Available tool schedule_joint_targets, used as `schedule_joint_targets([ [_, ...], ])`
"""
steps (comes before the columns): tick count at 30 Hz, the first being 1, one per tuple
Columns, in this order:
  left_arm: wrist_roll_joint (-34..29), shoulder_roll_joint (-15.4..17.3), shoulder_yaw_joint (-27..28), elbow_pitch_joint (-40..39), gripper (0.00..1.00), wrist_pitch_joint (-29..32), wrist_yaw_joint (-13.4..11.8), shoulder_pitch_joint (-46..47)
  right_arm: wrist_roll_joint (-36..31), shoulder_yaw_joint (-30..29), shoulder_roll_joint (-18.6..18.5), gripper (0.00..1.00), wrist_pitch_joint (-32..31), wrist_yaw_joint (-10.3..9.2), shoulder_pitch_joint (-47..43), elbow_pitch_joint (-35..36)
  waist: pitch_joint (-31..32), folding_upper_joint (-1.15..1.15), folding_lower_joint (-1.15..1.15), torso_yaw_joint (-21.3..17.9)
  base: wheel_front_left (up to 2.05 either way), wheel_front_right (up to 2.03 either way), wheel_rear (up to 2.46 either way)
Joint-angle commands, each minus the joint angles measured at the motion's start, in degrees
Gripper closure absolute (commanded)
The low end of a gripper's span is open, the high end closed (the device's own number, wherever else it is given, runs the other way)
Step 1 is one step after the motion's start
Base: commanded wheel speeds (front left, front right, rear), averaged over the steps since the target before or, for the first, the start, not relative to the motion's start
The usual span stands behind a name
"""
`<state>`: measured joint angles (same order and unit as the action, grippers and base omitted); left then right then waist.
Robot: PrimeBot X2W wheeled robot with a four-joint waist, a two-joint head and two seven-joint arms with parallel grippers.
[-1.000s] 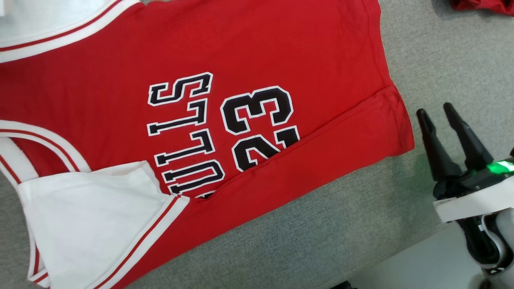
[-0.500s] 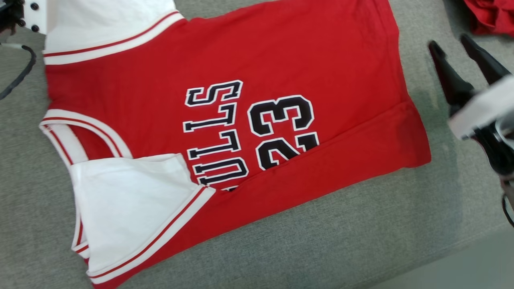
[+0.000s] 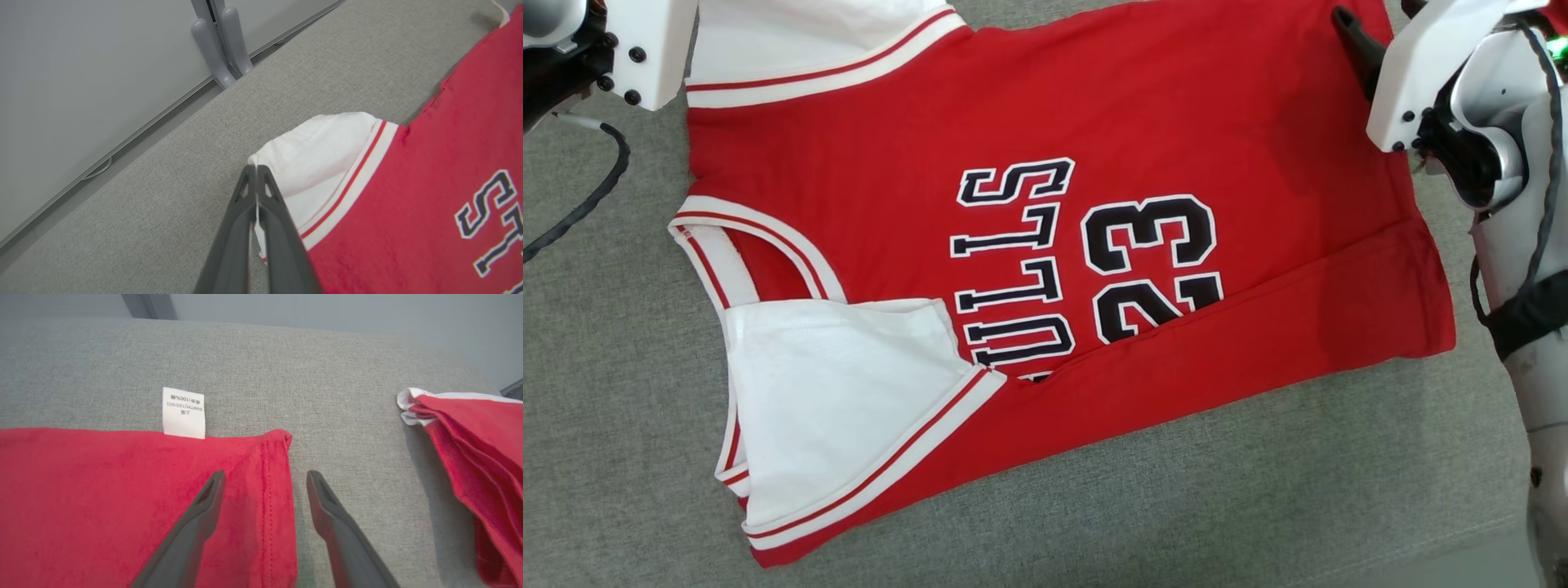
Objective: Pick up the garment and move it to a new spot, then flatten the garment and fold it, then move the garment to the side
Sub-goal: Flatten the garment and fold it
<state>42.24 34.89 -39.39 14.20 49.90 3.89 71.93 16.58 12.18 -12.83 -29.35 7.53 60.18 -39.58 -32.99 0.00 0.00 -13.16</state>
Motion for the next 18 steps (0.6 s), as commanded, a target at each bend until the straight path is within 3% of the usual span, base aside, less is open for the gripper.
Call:
schedule_joint_targets([
  [1, 0.2, 0.3, 0.0, -0.8, 1.00, 0.3, -0.5, -0.8, -1.2, -1.3, 0.6, 0.00, -0.7, -0.09, 1.2, -1.3, -0.3, 0.00, 0.00, 0.3, 0.00, 0.00, 0.00],
  [9, 0.3, 1.2, -0.3, -3.8, 1.00, 1.5, -1.4, -1.2, -2.3, -7.6, 2.9, 0.00, -1.4, -0.09, 5.1, -6.6, -1.0, 0.00, 0.00, 1.1, 0.00, 0.00, 0.00],
  [18, 0.5, 1.8, -0.6, -5.2, 1.00, 2.3, -1.9, -1.5, -1.0, -9.0, 3.2, 0.00, -5.2, -0.09, 10.1, -11.4, -1.7, 0.00, 0.00, 1.6, 0.00, 0.00, 0.00],
])
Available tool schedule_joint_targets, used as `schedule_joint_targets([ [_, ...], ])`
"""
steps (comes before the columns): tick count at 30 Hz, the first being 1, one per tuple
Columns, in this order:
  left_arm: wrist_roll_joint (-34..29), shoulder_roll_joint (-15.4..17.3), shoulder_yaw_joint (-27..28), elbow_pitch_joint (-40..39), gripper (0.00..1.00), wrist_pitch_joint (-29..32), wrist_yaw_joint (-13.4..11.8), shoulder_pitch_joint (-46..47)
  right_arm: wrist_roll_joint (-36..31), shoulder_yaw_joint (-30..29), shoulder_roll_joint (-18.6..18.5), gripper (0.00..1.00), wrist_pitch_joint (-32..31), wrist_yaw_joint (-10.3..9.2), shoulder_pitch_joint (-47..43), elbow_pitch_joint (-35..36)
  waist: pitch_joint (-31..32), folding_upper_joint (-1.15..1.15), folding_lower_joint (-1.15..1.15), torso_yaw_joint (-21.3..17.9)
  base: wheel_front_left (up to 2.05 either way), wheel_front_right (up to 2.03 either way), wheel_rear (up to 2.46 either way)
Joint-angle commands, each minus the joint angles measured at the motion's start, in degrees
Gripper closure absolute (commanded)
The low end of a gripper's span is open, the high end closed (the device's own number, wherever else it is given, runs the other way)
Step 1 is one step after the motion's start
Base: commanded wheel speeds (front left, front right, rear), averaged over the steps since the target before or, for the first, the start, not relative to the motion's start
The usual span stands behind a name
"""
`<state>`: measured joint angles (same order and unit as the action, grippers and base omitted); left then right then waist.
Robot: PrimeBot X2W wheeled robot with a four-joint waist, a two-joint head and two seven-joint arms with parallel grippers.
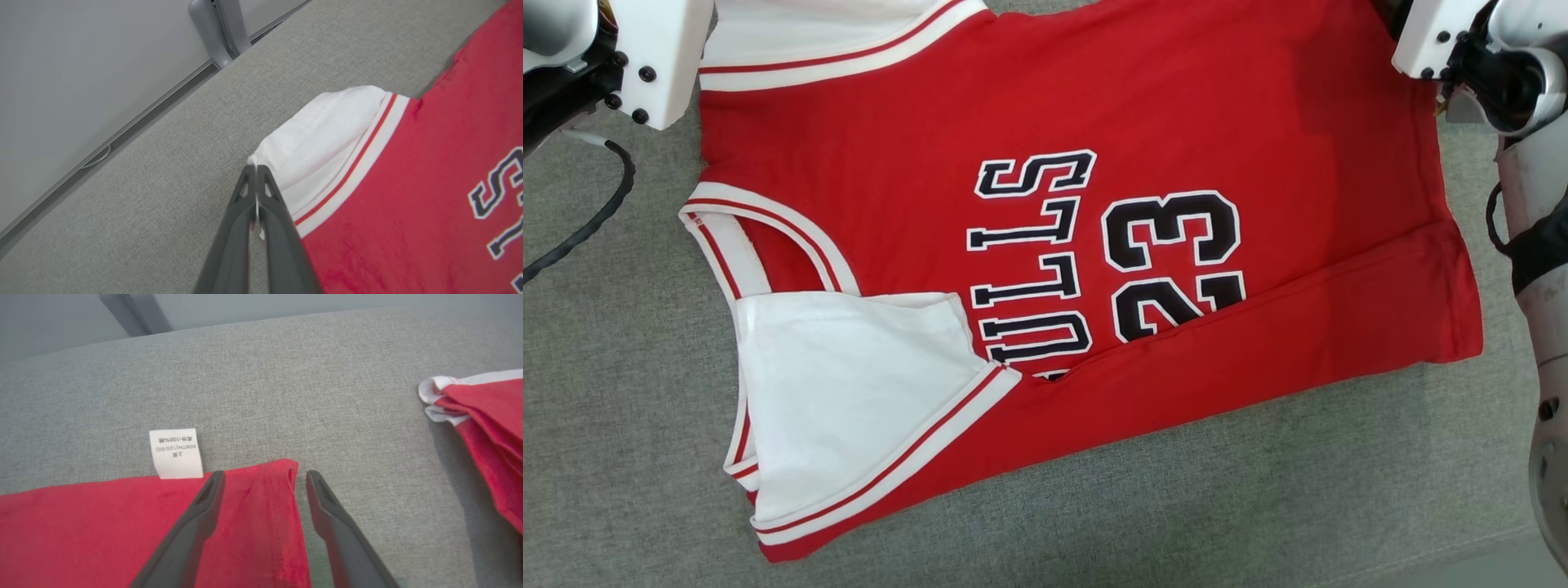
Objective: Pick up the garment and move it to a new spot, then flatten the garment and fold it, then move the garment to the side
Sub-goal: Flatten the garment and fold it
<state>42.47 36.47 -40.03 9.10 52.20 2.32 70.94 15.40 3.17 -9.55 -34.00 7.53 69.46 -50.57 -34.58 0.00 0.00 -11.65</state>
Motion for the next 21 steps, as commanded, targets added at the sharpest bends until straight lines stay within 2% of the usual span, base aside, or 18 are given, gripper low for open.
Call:
schedule_joint_targets([
  [1, 0.3, 0.3, 0.0, -0.2, 1.00, 0.2, -0.4, -0.5, 0.4, 0.0, -0.1, 0.00, -1.4, -0.09, 1.4, -1.2, -0.1, 0.00, 0.00, 0.1, 0.00, 0.00, 0.00],
  [7, 0.4, 0.4, -0.4, -0.6, 1.00, 0.9, -0.4, -0.3, 0.6, -0.5, 0.2, 0.00, -6.2, -0.09, 5.2, -5.7, -0.3, 0.00, 0.00, 0.6, 0.00, 0.00, 0.00],
  [15, 0.6, 0.2, -0.9, -0.9, 1.00, 1.1, -0.2, 0.0, -1.1, -0.7, -1.3, 0.01, -6.6, -0.09, 7.0, -8.4, -0.6, 0.00, 0.00, 1.7, 0.00, 0.00, 0.00],
  [18, 0.6, 0.5, -0.8, -1.0, 1.00, 0.9, -0.3, 0.1, -2.4, -0.9, -1.9, 0.20, -5.1, -0.09, 7.1, -8.8, -0.8, 0.00, 0.00, 1.9, 0.00, 0.00, 0.00],
  [19, 0.6, 0.6, -0.8, -1.1, 1.00, 0.9, -0.4, 0.0, -3.1, -0.8, -2.1, 0.31, -4.4, -0.09, 7.2, -8.9, -0.9, 0.00, 0.00, 2.0, 0.00, 0.00, 0.00],
  [20, 0.7, 0.6, -0.8, -1.1, 1.00, 0.9, -0.4, -0.1, -3.4, -0.9, -2.2, 0.55, -3.9, -0.09, 7.4, -9.1, -0.9, 0.00, 0.00, 2.0, 0.00, 0.00, 0.00],
  [21, 0.7, 0.6, -0.8, -1.1, 1.00, 0.9, -0.5, -0.2, -3.6, -1.0, -2.0, 0.62, -3.5, -0.09, 7.6, -9.2, -1.0, 0.00, 0.00, 2.1, 0.00, 0.00, 0.00],
])
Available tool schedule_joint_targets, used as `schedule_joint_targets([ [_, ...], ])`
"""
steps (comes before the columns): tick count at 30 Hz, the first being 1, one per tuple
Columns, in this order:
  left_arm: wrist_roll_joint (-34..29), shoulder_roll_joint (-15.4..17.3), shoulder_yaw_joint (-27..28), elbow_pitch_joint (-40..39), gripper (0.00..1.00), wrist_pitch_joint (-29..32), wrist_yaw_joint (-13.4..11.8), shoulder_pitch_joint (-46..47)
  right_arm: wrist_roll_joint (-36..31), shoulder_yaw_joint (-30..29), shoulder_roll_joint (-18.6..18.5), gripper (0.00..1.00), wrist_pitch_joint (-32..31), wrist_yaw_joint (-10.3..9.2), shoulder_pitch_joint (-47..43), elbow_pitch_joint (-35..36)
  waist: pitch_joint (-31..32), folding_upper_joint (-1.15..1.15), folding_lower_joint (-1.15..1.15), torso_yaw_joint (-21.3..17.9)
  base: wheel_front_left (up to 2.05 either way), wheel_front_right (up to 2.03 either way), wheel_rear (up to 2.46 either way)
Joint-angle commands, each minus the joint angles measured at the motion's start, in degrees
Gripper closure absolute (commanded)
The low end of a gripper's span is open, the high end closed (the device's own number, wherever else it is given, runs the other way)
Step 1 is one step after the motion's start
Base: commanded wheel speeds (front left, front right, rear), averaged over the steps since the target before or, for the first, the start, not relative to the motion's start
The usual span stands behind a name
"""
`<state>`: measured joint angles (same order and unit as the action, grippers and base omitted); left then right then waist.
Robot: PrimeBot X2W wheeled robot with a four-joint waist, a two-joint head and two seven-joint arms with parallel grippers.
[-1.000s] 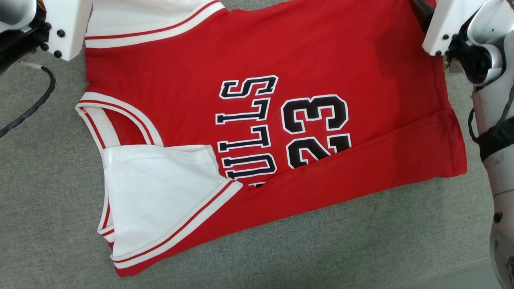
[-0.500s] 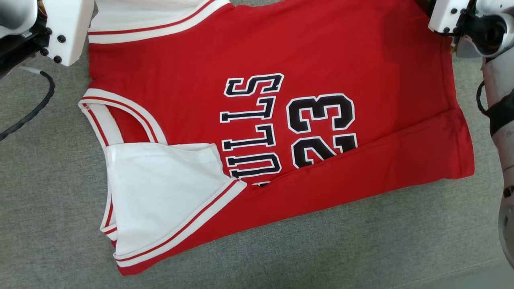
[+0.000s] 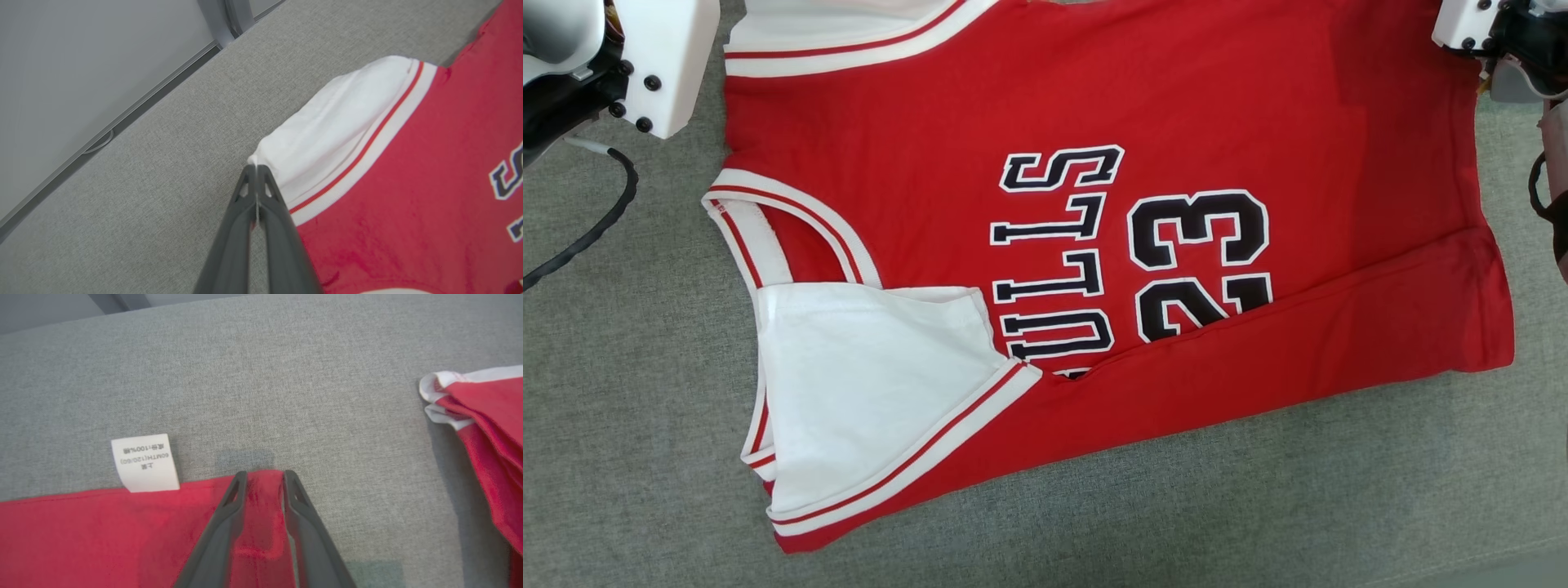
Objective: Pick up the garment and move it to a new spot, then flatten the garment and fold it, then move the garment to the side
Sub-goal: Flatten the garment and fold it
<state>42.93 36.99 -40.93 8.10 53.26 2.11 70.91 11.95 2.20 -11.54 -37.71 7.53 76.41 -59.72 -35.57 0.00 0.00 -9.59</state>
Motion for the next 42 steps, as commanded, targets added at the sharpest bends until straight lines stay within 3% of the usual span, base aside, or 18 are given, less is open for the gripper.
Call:
schedule_joint_targets([
  [1, 0.2, 0.3, 0.1, -0.1, 1.00, -0.2, -0.3, -0.2, -0.3, -0.2, 0.1, 0.74, 0.5, -0.09, 0.8, -0.3, 0.0, 0.00, 0.00, 0.0, 0.00, 0.00, 0.00],
  [3, 0.3, 0.4, 0.2, -0.2, 1.00, -0.2, -0.4, -0.3, -0.4, -0.5, 0.3, 1.00, 0.6, -0.09, 1.2, -0.8, -0.1, 0.00, 0.00, 0.0, 0.00, 0.00, 0.00],
  [14, 0.0, 1.1, 1.5, -0.6, 1.00, -4.2, 0.3, 0.3, 0.7, 0.7, 0.5, 1.00, 6.2, -0.09, 2.2, 0.4, 0.2, 0.00, 0.00, -0.4, 0.00, 0.00, 0.00],
  [23, 3.9, 1.0, 4.7, -2.6, 1.00, -10.0, 1.1, -2.9, 9.8, 3.4, -2.0, 1.00, 10.9, -0.09, -2.8, 7.1, 2.3, 0.00, 0.00, 0.1, 0.00, 0.00, 0.00],
  [33, 12.4, 4.3, 10.2, -14.1, 1.00, -13.0, -2.3, -13.8, 25.2, 5.9, -9.9, 1.00, 11.0, -0.09, -16.1, 21.3, 5.0, 0.00, 0.00, 2.5, 0.00, 0.00, 0.00],
  [42, 18.9, 6.8, 13.3, -26.6, 1.00, -14.6, -6.7, -26.0, 31.8, 6.1, -15.1, 1.00, 11.4, -0.07, -26.9, 30.8, 6.8, 0.00, 0.00, 4.8, 0.00, 0.00, 0.00],
])
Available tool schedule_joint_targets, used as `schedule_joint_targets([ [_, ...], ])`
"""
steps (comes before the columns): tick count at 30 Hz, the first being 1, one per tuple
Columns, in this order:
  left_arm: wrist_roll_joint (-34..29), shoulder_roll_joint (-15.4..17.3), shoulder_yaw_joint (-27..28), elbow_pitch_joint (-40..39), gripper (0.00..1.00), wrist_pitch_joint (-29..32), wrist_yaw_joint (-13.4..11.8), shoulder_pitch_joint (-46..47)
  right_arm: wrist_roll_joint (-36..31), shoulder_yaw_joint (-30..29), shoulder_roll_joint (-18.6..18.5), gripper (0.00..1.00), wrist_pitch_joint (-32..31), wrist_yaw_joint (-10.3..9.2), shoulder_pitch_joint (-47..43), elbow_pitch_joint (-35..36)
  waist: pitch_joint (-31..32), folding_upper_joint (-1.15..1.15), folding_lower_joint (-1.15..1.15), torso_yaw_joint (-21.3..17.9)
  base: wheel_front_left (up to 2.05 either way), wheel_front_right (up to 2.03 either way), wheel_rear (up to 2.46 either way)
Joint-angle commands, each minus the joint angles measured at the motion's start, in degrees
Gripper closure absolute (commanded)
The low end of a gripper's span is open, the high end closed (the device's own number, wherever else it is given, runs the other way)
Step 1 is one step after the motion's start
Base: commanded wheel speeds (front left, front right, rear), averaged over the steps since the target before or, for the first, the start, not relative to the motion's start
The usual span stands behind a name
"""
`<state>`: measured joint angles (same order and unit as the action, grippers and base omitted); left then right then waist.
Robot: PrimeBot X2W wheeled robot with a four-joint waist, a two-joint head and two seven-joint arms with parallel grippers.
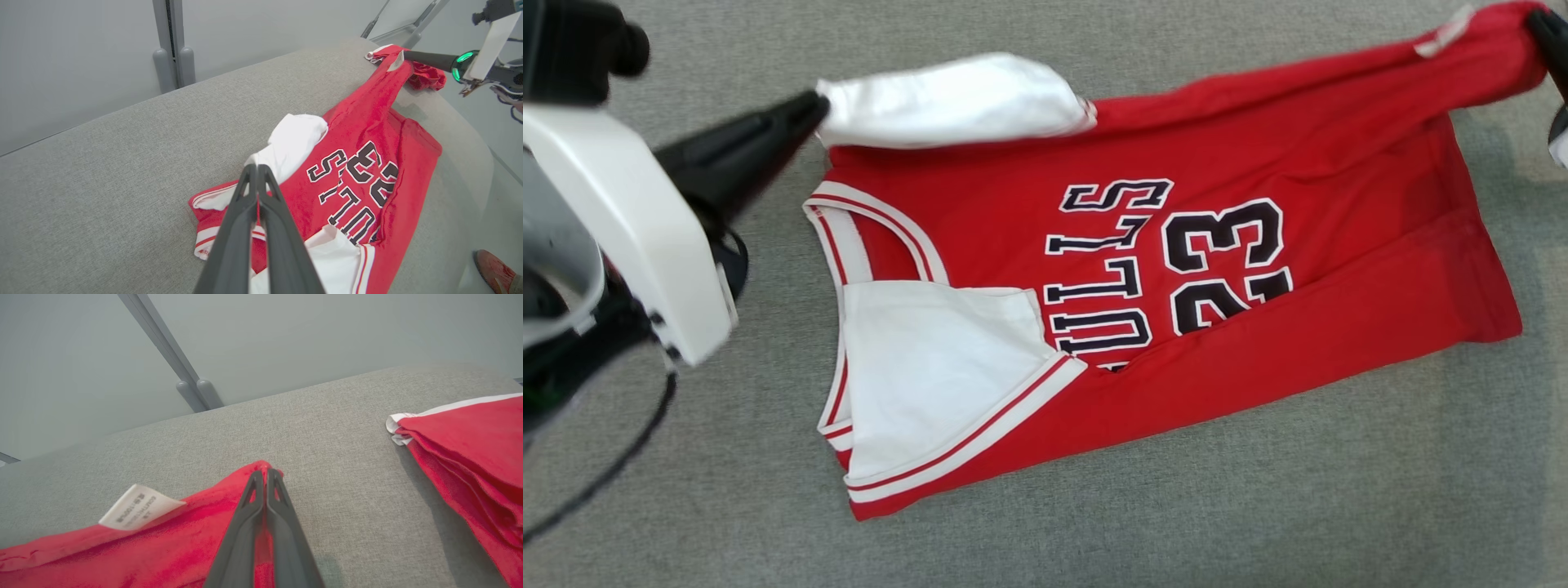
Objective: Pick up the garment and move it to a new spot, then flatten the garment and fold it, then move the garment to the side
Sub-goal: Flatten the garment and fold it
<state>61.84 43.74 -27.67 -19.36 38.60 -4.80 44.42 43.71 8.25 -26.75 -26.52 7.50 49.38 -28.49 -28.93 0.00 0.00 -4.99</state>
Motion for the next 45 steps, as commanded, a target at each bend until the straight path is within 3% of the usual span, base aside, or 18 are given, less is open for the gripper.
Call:
schedule_joint_targets([
  [1, 0.5, 0.1, 0.4, -0.5, 1.00, -0.3, -0.4, -0.8, 0.4, 0.0, -0.4, 1.00, 0.3, -0.03, -0.9, 0.4, 0.3, 0.00, 0.00, 0.4, 0.00, 0.00, 0.00],
  [8, 4.0, 1.6, 3.1, -9.0, 1.00, -3.3, -3.6, -9.9, 2.0, -1.6, -2.7, 1.00, 0.5, -0.03, -8.5, 6.5, 1.4, 0.00, 0.00, 1.6, 0.00, 0.00, 0.00],
  [17, 6.5, 2.9, 5.3, -15.4, 1.00, -7.0, -5.8, -20.6, 2.3, -6.4, -3.6, 1.00, 0.4, -0.03, -18.4, 11.2, 2.4, 0.00, 0.00, 3.1, 0.00, 0.00, 0.00],
  [25, 3.8, 2.8, 2.3, -15.1, 1.00, -10.8, -5.0, -29.4, 2.7, -9.6, -1.7, 1.00, -1.0, -0.03, -25.7, 13.0, 2.5, 0.00, 0.00, 3.9, 0.00, 0.00, 0.00],
  [32, 0.1, -2.0, -3.5, -9.0, 1.00, -15.2, -3.6, -33.8, 1.0, -9.9, 0.3, 1.00, -1.6, -0.03, -27.9, 11.0, 2.4, 0.00, 0.00, 4.3, 0.00, 0.00, 0.00],
  [33, -1.3, -4.1, -4.7, -5.7, 1.00, -17.5, -3.0, -34.4, 0.7, -9.7, 1.2, 0.77, -1.4, -0.03, -28.0, 10.0, 2.6, 0.00, 0.00, 4.4, 0.00, 0.00, 0.00],
  [34, -2.1, -5.3, -5.3, -3.8, 1.00, -18.9, -2.8, -34.5, 0.5, -9.7, 1.6, 0.44, -1.0, -0.03, -28.1, 9.7, 2.9, 0.00, 0.00, 4.5, 0.00, 0.00, 0.00],
  [35, -3.0, -6.6, -5.8, -2.1, 0.93, -20.5, -2.4, -34.5, 0.5, -9.9, 2.1, 0.00, -0.4, -0.03, -28.4, 9.5, 3.2, 0.00, 0.00, 4.5, 0.00, 0.00, 0.00],
  [37, -4.7, -9.0, -6.2, 1.3, 0.00, -24.2, -1.8, -34.7, 0.3, -10.5, 2.1, 0.00, 1.8, -0.03, -29.1, 9.7, 4.1, 0.00, 0.00, 4.7, 0.00, 0.00, 0.00],
  [38, -4.7, -9.0, -6.2, 1.3, 0.00, -24.2, -1.8, -34.7, 0.3, -10.5, 2.1, 0.00, 1.8, -0.03, -29.1, 9.7, 4.1, 0.00, 0.00, 4.7, 0.00, 0.00, 0.00],
  [41, -8.7, -12.8, -6.4, 5.6, 0.00, -31.5, -1.9, -35.1, -0.1, -10.7, 2.4, 0.00, 6.9, -0.03, -31.6, 11.4, 5.8, 0.00, 0.00, 5.3, 0.00, 0.00, 0.00],
  [45, -14.4, -17.4, -5.8, 11.3, 0.00, -42.7, -3.9, -36.4, -0.8, -10.1, 2.6, 0.00, 14.5, -0.03, -37.5, 14.2, 8.6, 0.00, 0.00, 6.1, 0.00, 0.00, 0.00],
])
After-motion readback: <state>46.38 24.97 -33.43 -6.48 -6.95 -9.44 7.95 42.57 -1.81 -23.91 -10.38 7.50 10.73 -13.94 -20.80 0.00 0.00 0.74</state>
